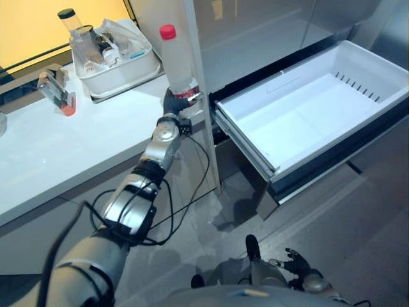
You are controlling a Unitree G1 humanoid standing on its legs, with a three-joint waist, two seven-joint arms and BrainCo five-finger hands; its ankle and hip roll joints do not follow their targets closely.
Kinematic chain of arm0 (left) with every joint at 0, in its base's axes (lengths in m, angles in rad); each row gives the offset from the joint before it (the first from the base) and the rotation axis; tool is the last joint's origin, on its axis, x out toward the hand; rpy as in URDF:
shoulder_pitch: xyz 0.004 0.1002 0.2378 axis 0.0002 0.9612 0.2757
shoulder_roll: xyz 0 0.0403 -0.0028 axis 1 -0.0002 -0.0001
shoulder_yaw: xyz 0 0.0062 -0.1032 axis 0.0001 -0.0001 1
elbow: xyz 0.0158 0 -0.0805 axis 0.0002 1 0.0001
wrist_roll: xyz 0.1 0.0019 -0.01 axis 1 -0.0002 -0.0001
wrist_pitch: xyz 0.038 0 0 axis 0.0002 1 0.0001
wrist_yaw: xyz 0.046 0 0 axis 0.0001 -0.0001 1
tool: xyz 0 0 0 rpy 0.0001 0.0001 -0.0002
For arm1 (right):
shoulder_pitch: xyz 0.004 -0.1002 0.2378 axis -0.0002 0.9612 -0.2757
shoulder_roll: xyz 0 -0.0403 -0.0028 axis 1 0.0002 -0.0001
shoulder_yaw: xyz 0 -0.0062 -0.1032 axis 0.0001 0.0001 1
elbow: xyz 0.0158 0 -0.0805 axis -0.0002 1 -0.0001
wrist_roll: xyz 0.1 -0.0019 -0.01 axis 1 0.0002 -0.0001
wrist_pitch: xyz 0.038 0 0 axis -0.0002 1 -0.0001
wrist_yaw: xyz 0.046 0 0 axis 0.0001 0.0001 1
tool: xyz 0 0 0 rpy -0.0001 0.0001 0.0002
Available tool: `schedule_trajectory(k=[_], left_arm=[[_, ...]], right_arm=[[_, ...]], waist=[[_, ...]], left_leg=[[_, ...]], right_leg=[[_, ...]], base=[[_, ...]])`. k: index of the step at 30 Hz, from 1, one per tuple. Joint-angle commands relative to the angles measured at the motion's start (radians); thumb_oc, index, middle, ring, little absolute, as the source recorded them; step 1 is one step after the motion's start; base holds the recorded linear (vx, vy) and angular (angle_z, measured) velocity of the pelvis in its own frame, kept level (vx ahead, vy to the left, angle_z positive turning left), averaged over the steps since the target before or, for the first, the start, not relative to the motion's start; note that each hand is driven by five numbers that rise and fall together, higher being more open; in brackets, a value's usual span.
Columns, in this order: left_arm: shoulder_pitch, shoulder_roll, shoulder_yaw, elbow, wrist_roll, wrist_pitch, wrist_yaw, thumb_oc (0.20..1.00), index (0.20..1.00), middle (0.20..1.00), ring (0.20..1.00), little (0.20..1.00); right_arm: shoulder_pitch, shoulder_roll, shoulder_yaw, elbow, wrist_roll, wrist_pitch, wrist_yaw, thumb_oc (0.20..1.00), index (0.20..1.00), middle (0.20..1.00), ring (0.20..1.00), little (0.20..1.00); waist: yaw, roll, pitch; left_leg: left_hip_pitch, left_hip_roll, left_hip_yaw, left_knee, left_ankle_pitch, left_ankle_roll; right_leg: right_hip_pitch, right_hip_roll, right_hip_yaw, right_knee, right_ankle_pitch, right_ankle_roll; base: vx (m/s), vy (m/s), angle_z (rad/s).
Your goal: Take the drinks into the refrigerator
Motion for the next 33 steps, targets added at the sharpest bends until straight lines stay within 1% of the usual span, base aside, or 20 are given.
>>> schedule_trajectory(k=[1, 5, 7, 9, 10, 11, 12, 15, 16, 18, 19, 20, 22, 23, 25, 27, 29, 30, 31, 33], left_arm=[[-0.154, -0.223, -0.1, 0.016, 0.003, 0.009, -0.093, 0.2, 0.2, 0.2, 0.2, 0.2], [-0.105, -0.232, -0.104, -0.026, 0.001, -0.001, -0.089, 0.2, 0.2, 0.2, 0.2, 0.2], [-0.036, -0.219, -0.111, -0.109, -0.001, -0.014, -0.097, 0.2, 0.2, 0.2, 0.2, 0.2], [-0.034, -0.219, -0.112, -0.111, -0.001, -0.013, -0.096, 0.2, 0.2, 0.2, 0.2, 0.2], [0.042, -0.181, -0.121, -0.204, 0.015, -0.022, -0.107, 0.2, 0.2, 0.2, 0.2, 0.2], [0.042, -0.181, -0.121, -0.204, 0.015, -0.022, -0.107, 0.2, 0.2, 0.2, 0.2, 0.2], [0.2, -0.085, -0.123, -0.392, 0.016, -0.029, -0.15, 0.2, 0.2, 0.2, 0.2, 0.2], [0.403, 0.03, -0.097, -0.585, 0.015, -0.031, -0.215, 0.2, 0.2, 0.2, 0.2, 0.2], [0.408, 0.032, -0.098, -0.59, 0.015, -0.028, -0.215, 0.2, 0.2, 0.2, 0.2, 0.2], [0.542, 0.079, -0.072, -0.678, 0.013, -0.03, -0.262, 0.2, 0.2, 0.2, 0.2, 0.2], [0.605, 0.107, -0.057, -0.725, 0.007, -0.032, -0.291, 0.2, 0.2, 0.2, 0.2, 0.2], [0.651, 0.11, -0.041, -0.757, -0.003, -0.03, -0.301, 0.2, 0.2, 0.2, 0.2, 0.2], [0.775, 0.129, 0.002, -0.827, -0.018, -0.037, -0.346, 0.2, 0.2, 0.2, 0.2, 0.2], [0.783, 0.131, 0.002, -0.834, -0.018, -0.034, -0.347, 0.2, 0.2, 0.2, 0.2, 0.2], [0.878, 0.154, 0.042, -0.867, 0.008, -0.039, -0.368, 0.2, 0.2, 0.2, 0.2, 0.2], [0.906, 0.156, 0.053, -0.868, 0.004, -0.037, -0.371, 0.2, 0.2, 0.2, 0.2, 0.2], [0.954, 0.157, 0.094, -0.879, 0.014, -0.04, -0.377, 0.2, 0.2, 0.2, 0.2, 0.2], [0.955, 0.157, 0.094, -0.88, 0.013, -0.04, -0.378, 0.2, 0.2, 0.2, 0.2, 0.2], [0.965, 0.152, 0.11, -0.88, 0.023, -0.04, -0.374, 0.2, 0.2, 0.2, 0.2, 0.2], [0.97, 0.15, 0.116, -0.884, 0.027, -0.038, -0.373, 0.2, 0.2, 0.2, 0.2, 0.2]], right_arm=[[-0.007, -0.023, 0.031, 0.052, 0.02, -0.009, -0.01, 1.0, 1.0, 1.0, 1.0, 1.0], [-0.029, -0.018, 0.02, 0.078, 0.028, -0.012, -0.022, 1.0, 1.0, 1.0, 1.0, 1.0], [-0.049, -0.011, -0.002, 0.096, 0.047, -0.014, -0.029, 1.0, 1.0, 1.0, 1.0, 1.0], [-0.048, -0.01, -0.002, 0.097, 0.047, -0.014, -0.029, 1.0, 1.0, 1.0, 1.0, 1.0], [-0.062, -0.004, -0.046, 0.1, 0.092, -0.021, -0.036, 1.0, 1.0, 1.0, 1.0, 1.0], [-0.062, -0.004, -0.046, 0.1, 0.092, -0.021, -0.036, 1.0, 1.0, 1.0, 1.0, 1.0], [-0.074, -0.003, -0.136, 0.091, 0.192, -0.042, -0.041, 1.0, 1.0, 1.0, 1.0, 1.0], [-0.068, -0.015, -0.24, 0.041, 0.285, -0.073, -0.052, 1.0, 1.0, 1.0, 1.0, 1.0], [-0.065, -0.014, -0.239, 0.04, 0.285, -0.073, -0.052, 1.0, 1.0, 1.0, 1.0, 1.0], [-0.049, -0.026, -0.295, 0.01, 0.318, -0.087, -0.057, 1.0, 1.0, 1.0, 1.0, 1.0], [-0.041, -0.045, -0.332, -0.025, 0.333, -0.097, -0.059, 1.0, 1.0, 1.0, 1.0, 1.0], [-0.028, -0.053, -0.349, -0.053, 0.334, -0.104, -0.066, 1.0, 1.0, 1.0, 1.0, 1.0], [-0.011, -0.09, -0.434, -0.157, 0.368, -0.145, -0.085, 1.0, 1.0, 1.0, 1.0, 1.0], [-0.004, -0.088, -0.434, -0.162, 0.367, -0.143, -0.087, 1.0, 1.0, 1.0, 1.0, 1.0], [0.01, -0.117, -0.518, -0.291, 0.394, -0.188, -0.114, 1.0, 1.0, 1.0, 1.0, 1.0], [0.01, -0.127, -0.536, -0.343, 0.391, -0.197, -0.126, 1.0, 1.0, 1.0, 1.0, 1.0], [0.013, -0.146, -0.599, -0.497, 0.374, -0.241, -0.169, 1.0, 1.0, 1.0, 1.0, 1.0], [0.015, -0.145, -0.599, -0.499, 0.372, -0.239, -0.171, 1.0, 1.0, 1.0, 1.0, 1.0], [0.011, -0.159, -0.629, -0.621, 0.343, -0.26, -0.193, 1.0, 1.0, 1.0, 1.0, 1.0], [0.012, -0.161, -0.644, -0.674, 0.325, -0.264, -0.204, 1.0, 1.0, 1.0, 1.0, 1.0]], waist=[[-0.101, 0.038, 0.028], [-0.093, 0.036, 0.02], [-0.08, 0.035, 0.02], [-0.08, 0.035, 0.019], [-0.067, 0.033, 0.02], [-0.067, 0.033, 0.02], [-0.043, 0.031, 0.026], [-0.021, 0.022, 0.03], [-0.021, 0.021, 0.029], [-0.006, 0.013, 0.026], [0.001, 0.01, 0.024], [0.005, 0.006, 0.02], [0.017, -0.005, 0.011], [0.017, -0.005, 0.008], [0.025, -0.015, -0.003], [0.029, -0.017, -0.006], [0.035, -0.027, -0.014], [0.035, -0.024, -0.017], [0.038, -0.032, -0.022], [0.041, -0.034, -0.028]], left_leg=[[-0.009, 0.02, 0.026, 0.001, 0.013, 0.01], [-0.001, 0.02, 0.025, 0.001, 0.009, 0.012], [0.001, 0.018, 0.021, 0.001, 0.007, 0.014], [0.001, 0.018, 0.021, 0.001, 0.007, 0.014], [0.003, 0.017, 0.017, 0.001, 0.006, 0.015], [0.003, 0.017, 0.017, 0.001, 0.006, 0.015], [0.002, 0.013, 0.007, 0.001, 0.005, 0.018], [0.001, 0.013, 0.003, 0.001, 0.003, 0.022], [0.002, 0.013, 0.003, 0.001, 0.003, 0.022], [0.002, 0.013, 0.002, 0.002, 0.0, 0.025], [0.004, 0.012, 0.001, 0.003, -0.004, 0.026], [0.006, 0.012, 0.001, 0.004, -0.005, 0.028], [0.013, 0.01, -0.005, 0.006, -0.014, 0.033], [0.014, 0.01, -0.005, 0.006, -0.015, 0.034], [0.022, 0.006, -0.008, 0.006, -0.023, 0.04], [0.024, 0.005, -0.008, 0.006, -0.026, 0.042], [0.024, 0.002, -0.009, 0.009, -0.02, 0.047], [0.03, 0.003, -0.011, 0.007, -0.03, 0.048], [0.028, 0.002, -0.008, 0.01, -0.022, 0.049], [0.029, 0.001, -0.008, 0.009, -0.023, 0.05]], right_leg=[[0.094, 0.052, 0.048, 0.076, -0.145, 0.025], [0.102, 0.052, 0.046, 0.076, -0.146, 0.023], [0.105, 0.051, 0.041, 0.076, -0.147, 0.023], [0.105, 0.051, 0.041, 0.076, -0.147, 0.023], [0.107, 0.05, 0.038, 0.078, -0.15, 0.023], [0.107, 0.05, 0.038, 0.078, -0.15, 0.023], [0.108, 0.048, 0.03, 0.08, -0.151, 0.022], [0.106, 0.048, 0.026, 0.084, -0.156, 0.022], [0.106, 0.048, 0.027, 0.084, -0.156, 0.022], [0.106, 0.047, 0.025, 0.085, -0.158, 0.022], [0.108, 0.045, 0.024, 0.087, -0.16, 0.024], [0.109, 0.045, 0.023, 0.088, -0.161, 0.024], [0.115, 0.041, 0.019, 0.095, -0.167, 0.025], [0.116, 0.041, 0.018, 0.096, -0.168, 0.025], [0.12, 0.04, 0.019, 0.102, -0.173, 0.028], [0.121, 0.039, 0.02, 0.105, -0.174, 0.028], [0.115, 0.036, 0.023, 0.115, -0.169, 0.027], [0.121, 0.037, 0.023, 0.114, -0.178, 0.029], [0.119, 0.034, 0.023, 0.117, -0.171, 0.029], [0.119, 0.035, 0.023, 0.117, -0.172, 0.029]], base=[[0.02, -0.004, 0.04], [0.0, 0.0, 0.0], [-0.01, -0.001, -0.02], [0.0, 0.0, 0.0], [0.0, 0.0, 0.0], [-0.04, -0.005, -0.02], [-0.05, -0.002, -0.04], [-0.04, -0.001, -0.08], [0.0, 0.0, 0.0], [0.0, -0.001, -0.03], [0.0, 0.003, -0.15], [0.01, 0.011, -0.16], [0.01, 0.005, -0.06], [0.0, 0.0, 0.0], [0.01, 0.03, 0.07], [-0.01, 0.019, 0.02], [0.0, 0.0, 0.0], [0.02, 0.035, 0.04], [0.0, 0.0, 0.0], [0.0, 0.0, 0.0]])
